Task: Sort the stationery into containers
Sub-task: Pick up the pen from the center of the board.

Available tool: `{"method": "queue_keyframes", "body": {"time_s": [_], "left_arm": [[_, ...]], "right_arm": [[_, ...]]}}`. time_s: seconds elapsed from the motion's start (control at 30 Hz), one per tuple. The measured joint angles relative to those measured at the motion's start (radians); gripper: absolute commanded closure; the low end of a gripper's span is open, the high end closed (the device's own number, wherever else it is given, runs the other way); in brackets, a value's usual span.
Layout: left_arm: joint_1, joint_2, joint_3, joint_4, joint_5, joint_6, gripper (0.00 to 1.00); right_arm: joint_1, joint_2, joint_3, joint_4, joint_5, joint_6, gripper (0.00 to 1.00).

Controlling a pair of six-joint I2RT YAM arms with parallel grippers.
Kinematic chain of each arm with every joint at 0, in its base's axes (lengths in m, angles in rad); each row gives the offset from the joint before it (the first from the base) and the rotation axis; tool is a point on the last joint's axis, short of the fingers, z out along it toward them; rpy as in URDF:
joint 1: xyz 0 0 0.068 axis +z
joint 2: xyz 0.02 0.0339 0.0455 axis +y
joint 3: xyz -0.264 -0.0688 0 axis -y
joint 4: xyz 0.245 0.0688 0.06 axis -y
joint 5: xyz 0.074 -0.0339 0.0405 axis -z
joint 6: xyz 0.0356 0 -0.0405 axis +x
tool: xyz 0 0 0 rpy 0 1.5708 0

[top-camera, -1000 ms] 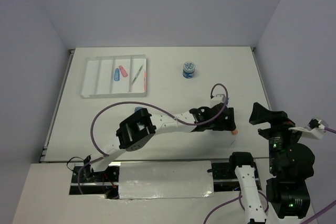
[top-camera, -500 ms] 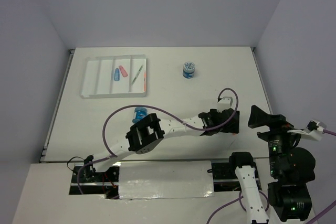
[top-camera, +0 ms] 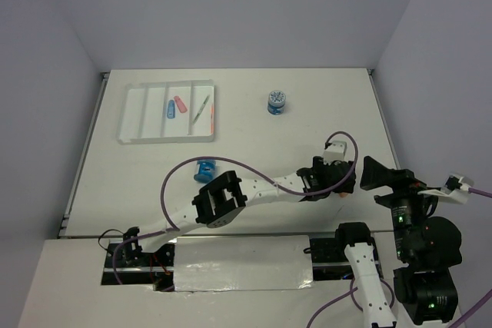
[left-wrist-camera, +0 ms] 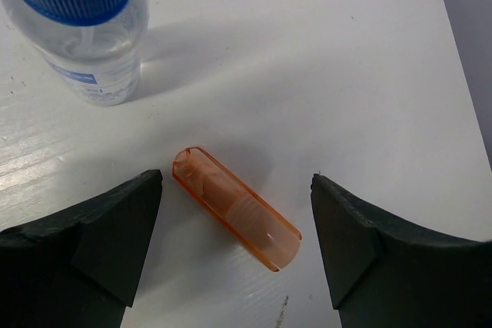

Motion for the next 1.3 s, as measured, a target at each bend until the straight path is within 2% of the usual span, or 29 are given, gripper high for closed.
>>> {"method": "queue_keyframes", "body": {"time_s": [0.17, 0.27, 0.33, 0.57, 1.03, 1.2, 1.3], "left_arm": [[-0.011, 0.010, 0.008, -0.003, -0.040, 0.020, 0.17], [-0.014, 0.013, 0.008, -0.005, -0.054, 0.024, 0.29], [-0.016, 0.014, 0.008, -0.010, -0.060, 0.026, 0.30], [-0.022, 0.012, -0.016, 0.008, -0.085, 0.027, 0.45], [-0.032, -0.055, -0.138, 0.037, -0.114, 0.032, 0.50], [-0.033, -0.071, -0.162, 0.032, -0.122, 0.056, 0.50], [-0.033, -0.112, -0.231, 0.038, -0.130, 0.081, 0.46]], "right_arm": [[0.005, -0.002, 0.000, 0.000, -0.004, -0.001, 0.00], [0.010, -0.005, 0.000, 0.000, -0.004, -0.003, 0.00], [0.013, -0.007, 0.001, 0.000, -0.004, -0.003, 0.00], [0.014, -0.008, 0.010, 0.000, -0.006, -0.003, 0.00], [0.020, -0.010, 0.015, 0.006, -0.015, -0.002, 0.00], [0.022, -0.010, 0.027, 0.006, -0.019, -0.002, 0.00], [0.023, -0.010, 0.035, 0.010, -0.021, 0.000, 0.00]]}}
